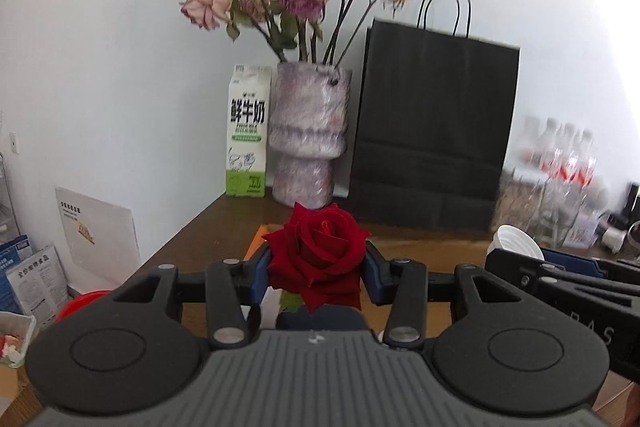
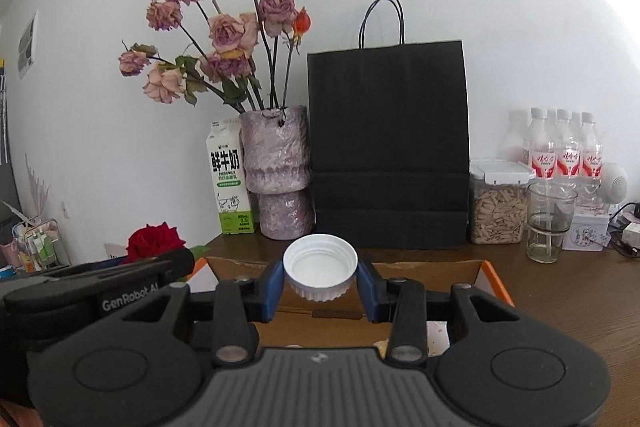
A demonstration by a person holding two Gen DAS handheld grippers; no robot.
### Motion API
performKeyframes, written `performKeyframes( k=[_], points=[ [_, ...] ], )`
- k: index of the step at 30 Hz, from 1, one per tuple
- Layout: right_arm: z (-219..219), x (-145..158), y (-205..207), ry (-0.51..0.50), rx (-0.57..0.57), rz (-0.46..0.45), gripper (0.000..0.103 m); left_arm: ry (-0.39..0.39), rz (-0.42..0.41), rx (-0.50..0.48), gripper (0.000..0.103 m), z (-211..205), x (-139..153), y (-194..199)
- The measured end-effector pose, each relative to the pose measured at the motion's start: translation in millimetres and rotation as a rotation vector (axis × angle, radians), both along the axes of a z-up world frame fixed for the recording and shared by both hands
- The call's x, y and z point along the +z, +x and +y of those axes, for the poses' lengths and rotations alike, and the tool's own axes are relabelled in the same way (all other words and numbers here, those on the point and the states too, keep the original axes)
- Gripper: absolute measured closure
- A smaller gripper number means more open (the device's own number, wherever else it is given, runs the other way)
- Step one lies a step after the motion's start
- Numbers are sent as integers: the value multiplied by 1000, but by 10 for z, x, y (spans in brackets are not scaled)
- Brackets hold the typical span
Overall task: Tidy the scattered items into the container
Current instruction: 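Carry red rose and white cap into the box and open both tools, then withdraw both tools from the box back toward the table items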
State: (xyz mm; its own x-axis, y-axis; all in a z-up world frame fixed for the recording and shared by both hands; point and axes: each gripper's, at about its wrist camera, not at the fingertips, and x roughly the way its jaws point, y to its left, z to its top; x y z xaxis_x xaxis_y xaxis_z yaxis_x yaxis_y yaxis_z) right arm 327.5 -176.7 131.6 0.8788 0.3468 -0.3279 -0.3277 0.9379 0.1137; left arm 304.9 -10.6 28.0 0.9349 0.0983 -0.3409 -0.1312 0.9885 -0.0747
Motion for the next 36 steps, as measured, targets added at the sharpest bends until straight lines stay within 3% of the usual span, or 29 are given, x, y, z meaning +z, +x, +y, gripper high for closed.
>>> performKeyframes(
  k=[3, 15, 16, 17, 18, 19, 20, 22, 23, 25, 36],
  points=[
    [34, -123, 69, -11, 10, 42, 65, -1, 15, 10, 57, 50, -65, 38],
    [104, -213, 46, -62, 2, 42, 65, 37, 22, -5, 56, -24, -112, -6],
    [102, -206, 42, -64, -1, 42, 64, 44, 25, -4, 51, -32, -109, -12],
    [96, -194, 41, -64, -5, 44, 64, 56, 30, 3, 37, -42, -98, -20],
    [85, -182, 40, -62, -6, 45, 60, 67, 32, 10, 27, -52, -80, -33],
    [76, -168, 41, -62, -9, 48, 43, 80, 24, 45, 14, -54, -62, -58],
    [55, -146, 44, -64, -35, 48, 37, 96, 8, 86, 0, -46, -37, -85],
    [-1, -95, 49, -59, -65, 42, 10, 96, -22, 111, 0, 6, 27, -141],
    [-45, -69, 47, -39, -58, 43, 5, 72, -30, 99, 0, 39, 54, -168],
    [-103, -26, 44, -7, -54, 50, 1, 30, -41, 91, 0, 84, 92, -209],
    [-133, 27, 34, -11, -72, 46, 1, 41, -23, 79, 0, 61, 79, -191]
  ],
)
